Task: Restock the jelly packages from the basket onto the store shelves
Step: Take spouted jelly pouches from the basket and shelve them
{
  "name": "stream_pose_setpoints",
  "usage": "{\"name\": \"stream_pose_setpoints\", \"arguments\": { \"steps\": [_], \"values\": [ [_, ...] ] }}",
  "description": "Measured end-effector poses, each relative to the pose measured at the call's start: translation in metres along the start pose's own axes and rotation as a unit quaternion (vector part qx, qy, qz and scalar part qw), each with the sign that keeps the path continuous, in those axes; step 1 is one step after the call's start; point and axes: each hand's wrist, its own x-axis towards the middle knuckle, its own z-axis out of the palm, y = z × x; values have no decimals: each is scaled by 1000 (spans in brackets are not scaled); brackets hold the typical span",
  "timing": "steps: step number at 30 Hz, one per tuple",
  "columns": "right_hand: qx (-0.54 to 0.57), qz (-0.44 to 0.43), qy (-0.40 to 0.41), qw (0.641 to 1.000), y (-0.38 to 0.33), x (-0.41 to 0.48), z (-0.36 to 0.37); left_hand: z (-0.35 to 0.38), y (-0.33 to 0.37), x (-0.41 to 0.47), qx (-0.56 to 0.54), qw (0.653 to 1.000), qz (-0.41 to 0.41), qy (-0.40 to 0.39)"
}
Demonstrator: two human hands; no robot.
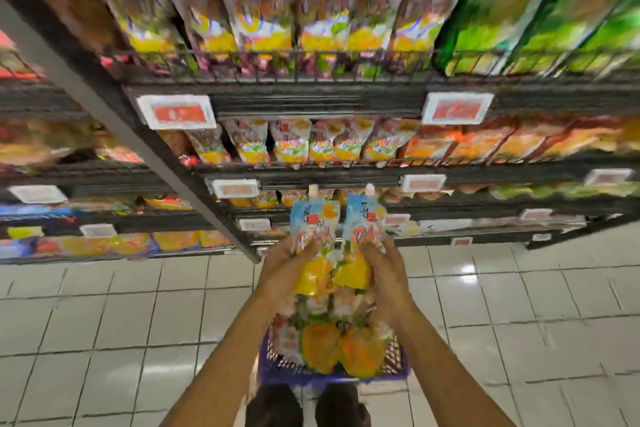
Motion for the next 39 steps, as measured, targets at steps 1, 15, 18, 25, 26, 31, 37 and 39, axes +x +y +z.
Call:
{"name": "stream_pose_setpoints", "arguments": {
  "steps": [1,15,18,25,26,31,37,39],
  "values": [
    [-6,-24,-4,1000,-29,-10,5,4,26,-6,11,999,30,-4],
    [-7,-379,-112,918,-303,-143,66,22,291,-112,27,928,372,12],
    [21,-443,-149,884,-361,-175,78,21,342,-143,-6,906,424,4],
    [25,-613,-156,774,-501,-257,114,14,439,-192,-50,873,485,0],
    [27,-634,-140,760,-519,-264,120,15,448,-196,-50,870,490,1],
    [41,-705,-66,705,-591,-273,147,21,478,-200,-44,862,504,10],
    [-51,-709,-49,702,-631,-252,172,23,494,-198,-60,857,512,6],
    [-85,-686,-72,719,-636,-247,178,21,498,-198,-63,854,516,3]
  ]
}}
